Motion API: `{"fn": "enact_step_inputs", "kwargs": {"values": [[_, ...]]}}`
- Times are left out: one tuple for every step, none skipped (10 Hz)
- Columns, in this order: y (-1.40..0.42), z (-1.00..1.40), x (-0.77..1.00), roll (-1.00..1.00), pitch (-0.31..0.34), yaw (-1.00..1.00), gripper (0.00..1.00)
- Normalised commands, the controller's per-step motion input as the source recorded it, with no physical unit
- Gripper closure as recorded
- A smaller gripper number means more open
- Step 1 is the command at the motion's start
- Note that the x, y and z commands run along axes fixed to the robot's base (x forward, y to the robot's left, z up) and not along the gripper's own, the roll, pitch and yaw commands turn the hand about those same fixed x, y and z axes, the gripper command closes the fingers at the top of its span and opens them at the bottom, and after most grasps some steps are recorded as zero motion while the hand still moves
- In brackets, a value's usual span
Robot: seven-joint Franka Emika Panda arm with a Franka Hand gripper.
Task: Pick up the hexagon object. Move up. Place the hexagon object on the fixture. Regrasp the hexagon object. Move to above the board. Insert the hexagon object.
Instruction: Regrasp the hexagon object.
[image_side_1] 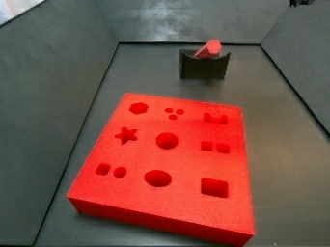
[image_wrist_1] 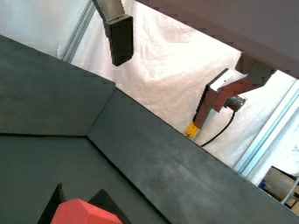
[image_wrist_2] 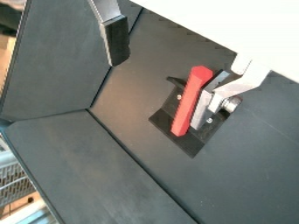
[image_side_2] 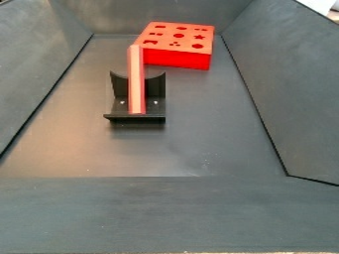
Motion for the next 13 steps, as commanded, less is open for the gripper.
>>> {"fn": "enact_step_inputs", "kwargs": {"values": [[-0.05,-0.01,0.08,0.16,0.031,0.22,0.0],[-0.05,-0.01,0.08,0.15,0.012,0.2,0.0],[0.04,-1.0,0.03,0.14,-0.09,0.15,0.0],[0.04,-1.0,0.03,0.14,-0.098,0.13,0.0],[0.04,-1.0,0.04,0.12,-0.136,0.08,0.0],[0.04,-1.0,0.05,0.1,-0.148,0.05,0.0],[0.04,-1.0,0.05,0.08,-0.153,0.01,0.0],[0.04,-1.0,0.05,0.06,-0.152,-0.01,0.0],[0.04,-1.0,0.05,0.06,-0.142,-0.05,0.0],[0.04,-1.0,0.05,0.06,-0.126,-0.06,0.0],[0.03,-1.0,0.05,0.05,-0.097,-0.08,0.0],[0.03,-1.0,0.05,0.05,-0.082,-0.08,0.0],[0.02,-0.84,0.05,0.05,-0.054,-0.08,0.0]]}}
